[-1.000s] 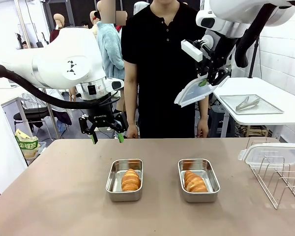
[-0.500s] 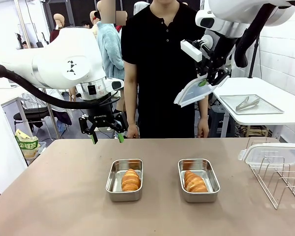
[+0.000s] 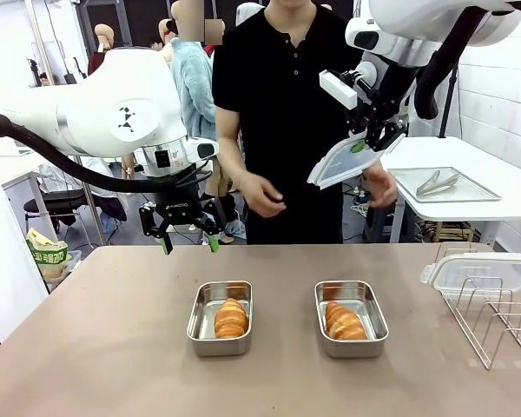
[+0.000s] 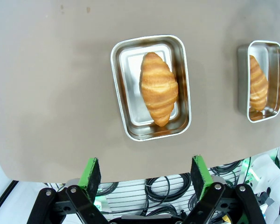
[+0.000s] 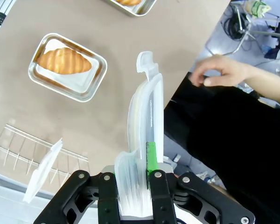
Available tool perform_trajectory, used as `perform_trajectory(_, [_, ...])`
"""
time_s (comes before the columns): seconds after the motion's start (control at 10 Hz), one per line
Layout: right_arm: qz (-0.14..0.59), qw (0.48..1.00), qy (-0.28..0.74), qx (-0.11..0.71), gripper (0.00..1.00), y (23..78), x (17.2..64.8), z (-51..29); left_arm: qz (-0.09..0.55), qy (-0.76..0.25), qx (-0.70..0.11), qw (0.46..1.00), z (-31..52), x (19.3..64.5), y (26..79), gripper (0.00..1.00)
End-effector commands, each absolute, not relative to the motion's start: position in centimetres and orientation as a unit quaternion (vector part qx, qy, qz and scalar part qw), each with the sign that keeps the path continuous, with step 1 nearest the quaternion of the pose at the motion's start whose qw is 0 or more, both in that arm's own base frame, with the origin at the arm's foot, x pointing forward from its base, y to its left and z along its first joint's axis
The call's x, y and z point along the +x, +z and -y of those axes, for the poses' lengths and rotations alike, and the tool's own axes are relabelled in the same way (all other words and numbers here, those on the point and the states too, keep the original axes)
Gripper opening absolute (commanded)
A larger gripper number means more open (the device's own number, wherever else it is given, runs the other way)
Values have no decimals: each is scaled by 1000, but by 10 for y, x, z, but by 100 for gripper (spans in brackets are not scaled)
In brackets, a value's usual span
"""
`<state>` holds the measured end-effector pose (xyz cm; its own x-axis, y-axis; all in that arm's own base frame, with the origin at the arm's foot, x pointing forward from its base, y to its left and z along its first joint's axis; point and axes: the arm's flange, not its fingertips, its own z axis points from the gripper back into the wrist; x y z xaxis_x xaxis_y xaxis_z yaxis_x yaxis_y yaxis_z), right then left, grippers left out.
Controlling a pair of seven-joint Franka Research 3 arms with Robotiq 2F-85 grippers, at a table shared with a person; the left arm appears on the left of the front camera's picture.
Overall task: Place the bread in airtight containers.
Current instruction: Release when the human grabs the Airtight Container lid.
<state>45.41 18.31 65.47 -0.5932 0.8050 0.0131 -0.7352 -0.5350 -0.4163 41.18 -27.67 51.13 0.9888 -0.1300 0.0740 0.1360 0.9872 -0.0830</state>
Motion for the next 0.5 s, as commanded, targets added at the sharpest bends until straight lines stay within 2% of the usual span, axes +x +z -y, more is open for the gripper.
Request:
perform_trajectory(0.0, [193,437,874,-93,0,656,453,-182,36,-66,-42,996,275,411,512,100])
perform_trajectory(0.4, [193,437,874,-93,0,656,453,-182,36,-66,-42,996,275,411,512,100])
